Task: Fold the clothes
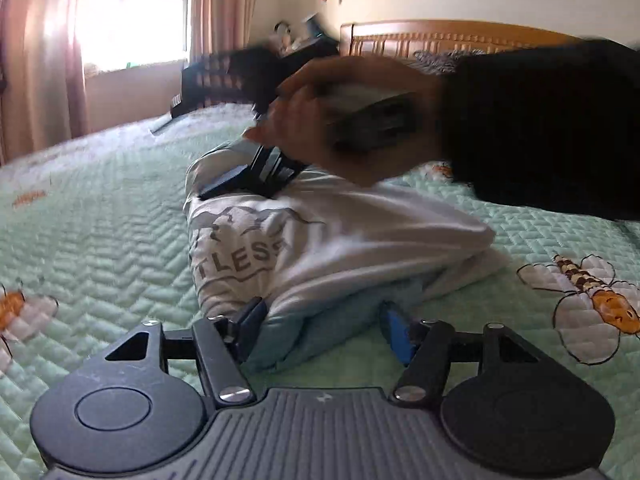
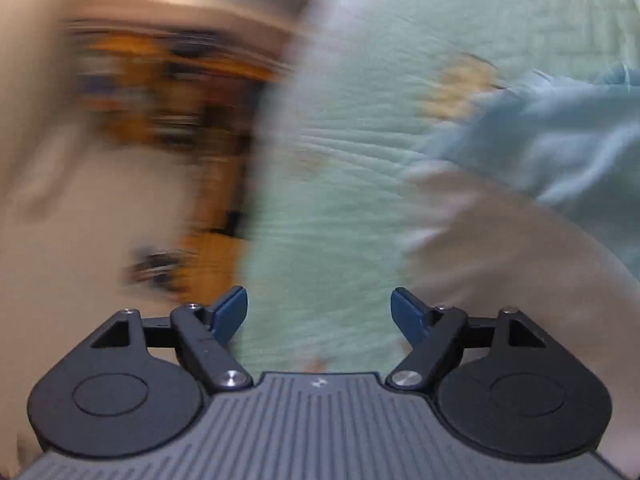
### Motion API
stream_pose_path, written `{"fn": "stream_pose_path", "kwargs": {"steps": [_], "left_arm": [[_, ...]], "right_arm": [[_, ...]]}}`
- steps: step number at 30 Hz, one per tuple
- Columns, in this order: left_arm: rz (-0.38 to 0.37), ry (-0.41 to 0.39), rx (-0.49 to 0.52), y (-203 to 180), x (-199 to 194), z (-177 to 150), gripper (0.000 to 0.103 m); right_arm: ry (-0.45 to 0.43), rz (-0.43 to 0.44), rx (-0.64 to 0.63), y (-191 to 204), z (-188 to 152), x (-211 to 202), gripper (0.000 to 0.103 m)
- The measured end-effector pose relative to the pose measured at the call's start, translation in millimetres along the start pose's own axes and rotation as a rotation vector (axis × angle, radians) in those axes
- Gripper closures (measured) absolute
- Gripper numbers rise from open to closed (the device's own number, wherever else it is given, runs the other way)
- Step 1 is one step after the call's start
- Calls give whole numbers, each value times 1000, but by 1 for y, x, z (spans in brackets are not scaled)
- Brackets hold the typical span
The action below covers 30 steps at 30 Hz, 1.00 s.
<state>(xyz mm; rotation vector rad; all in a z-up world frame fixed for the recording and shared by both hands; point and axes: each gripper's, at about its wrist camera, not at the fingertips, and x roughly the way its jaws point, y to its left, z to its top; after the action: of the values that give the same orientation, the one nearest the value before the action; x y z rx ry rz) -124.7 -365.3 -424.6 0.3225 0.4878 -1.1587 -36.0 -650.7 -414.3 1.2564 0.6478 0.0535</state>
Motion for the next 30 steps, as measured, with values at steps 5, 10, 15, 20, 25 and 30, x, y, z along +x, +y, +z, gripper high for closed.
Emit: {"fn": "stream_pose_path", "kwargs": {"steps": [5, 10, 15, 20, 25, 30], "left_arm": [[-25, -11, -23, 5, 2, -1, 34], [-36, -17, -34, 8, 3, -2, 33], [-38, -17, -30, 7, 4, -1, 32], [-45, -27, -40, 9, 3, -1, 31], [-49, -31, -38, 9, 3, -1, 30], [-57, -27, -39, 9, 3, -1, 28]], "right_arm": [[-143, 160, 168, -12, 41, -8, 28], [-148, 219, 82, -4, 15, -45, 13], [-307, -36, 86, -14, 42, -70, 13], [-232, -168, -150, 14, 12, -107, 13], [-289, -289, -118, -15, -23, -163, 12], [-175, -27, -194, -1, -93, -185, 13]]}}
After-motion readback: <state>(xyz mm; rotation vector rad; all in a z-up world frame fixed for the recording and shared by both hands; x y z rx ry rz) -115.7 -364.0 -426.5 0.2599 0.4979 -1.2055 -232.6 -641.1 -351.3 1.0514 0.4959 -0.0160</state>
